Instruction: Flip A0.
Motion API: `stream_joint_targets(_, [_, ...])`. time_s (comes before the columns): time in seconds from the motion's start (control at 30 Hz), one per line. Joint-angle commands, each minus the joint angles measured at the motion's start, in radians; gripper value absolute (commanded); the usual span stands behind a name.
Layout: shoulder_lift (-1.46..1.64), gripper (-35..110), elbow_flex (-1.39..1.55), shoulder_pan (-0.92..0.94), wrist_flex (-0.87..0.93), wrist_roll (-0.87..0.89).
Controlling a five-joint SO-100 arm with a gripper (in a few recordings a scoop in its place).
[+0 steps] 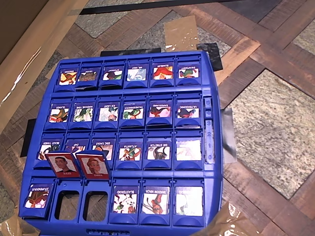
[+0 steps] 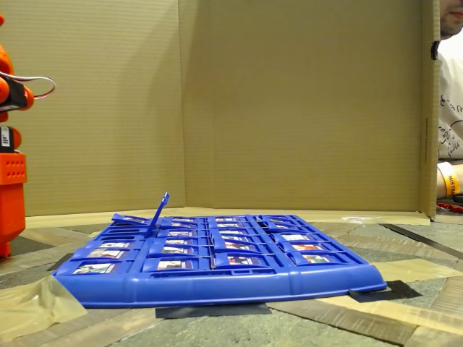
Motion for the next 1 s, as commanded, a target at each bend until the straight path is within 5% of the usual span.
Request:
stream_joint_targets(0.0, [0.002, 0, -0.011, -0.009, -0.008, 0.009])
stream_joint_targets(0.97, [0.006, 0, 0.025, -0.028, -0.008, 0.015])
